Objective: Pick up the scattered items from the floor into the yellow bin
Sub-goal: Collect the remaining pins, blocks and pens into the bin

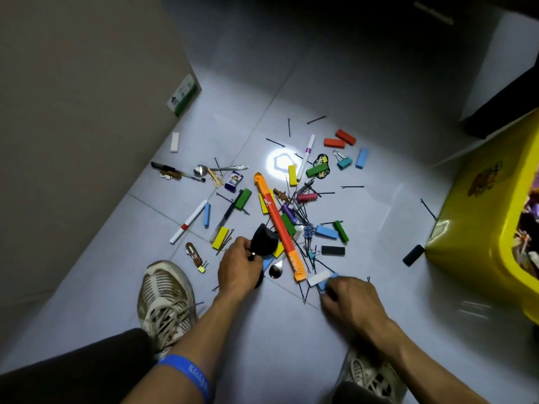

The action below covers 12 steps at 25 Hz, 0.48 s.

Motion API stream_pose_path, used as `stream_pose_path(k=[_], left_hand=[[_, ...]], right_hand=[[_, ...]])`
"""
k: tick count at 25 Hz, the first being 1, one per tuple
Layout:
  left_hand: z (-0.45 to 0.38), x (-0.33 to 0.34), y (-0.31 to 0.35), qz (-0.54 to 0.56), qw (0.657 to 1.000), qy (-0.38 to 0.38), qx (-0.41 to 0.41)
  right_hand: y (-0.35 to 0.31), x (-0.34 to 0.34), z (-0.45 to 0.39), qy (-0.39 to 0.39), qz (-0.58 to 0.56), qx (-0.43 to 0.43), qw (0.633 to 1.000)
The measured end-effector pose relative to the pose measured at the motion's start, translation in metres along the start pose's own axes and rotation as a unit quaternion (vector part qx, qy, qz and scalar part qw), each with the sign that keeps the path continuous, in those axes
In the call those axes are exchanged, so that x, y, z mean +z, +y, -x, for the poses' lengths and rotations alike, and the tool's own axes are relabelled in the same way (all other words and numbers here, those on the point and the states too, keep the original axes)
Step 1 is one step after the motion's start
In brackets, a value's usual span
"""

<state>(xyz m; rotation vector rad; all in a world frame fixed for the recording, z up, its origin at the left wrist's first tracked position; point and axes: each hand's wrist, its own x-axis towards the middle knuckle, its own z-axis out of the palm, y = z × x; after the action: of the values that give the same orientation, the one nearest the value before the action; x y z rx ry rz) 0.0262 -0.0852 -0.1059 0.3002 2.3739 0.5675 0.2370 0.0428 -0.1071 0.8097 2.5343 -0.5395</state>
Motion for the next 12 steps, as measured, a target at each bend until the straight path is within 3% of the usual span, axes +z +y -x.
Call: stream_pose_path(k=[3,5,7,9,10,12], left_hand=[[-0.007,-0.011,0.001,0.115,0.992,-0.049,0.031],[-0.018,-0.033,-0.008,0.175,0.981,0.078,0.036],[-0.034,-0.049,-0.021,0.121,0.975,0.184,-0.033],[-0.040,-0.043,-0.021,0.069,0.982,0.118,-0.129],[-0.037,-0.031,-0.013,0.064,0.987,0.072,-0.127],[-0.022,-0.002,0.008,0.070,0.996,0.002,-0.047]], right_hand=[[0.003,-0.012,-0.023,0.130,-0.125,0.067,0.981],[0.036,-0.019,-0.028,0.205,-0.180,0.160,0.949],[0.069,-0.025,-0.022,0.157,-0.201,0.292,0.922],[0.069,-0.025,-0.019,0.073,-0.213,0.354,0.908],[0.053,-0.020,-0.021,0.056,-0.225,0.329,0.915],[0.017,-0.009,-0.031,0.081,-0.243,0.205,0.945]])
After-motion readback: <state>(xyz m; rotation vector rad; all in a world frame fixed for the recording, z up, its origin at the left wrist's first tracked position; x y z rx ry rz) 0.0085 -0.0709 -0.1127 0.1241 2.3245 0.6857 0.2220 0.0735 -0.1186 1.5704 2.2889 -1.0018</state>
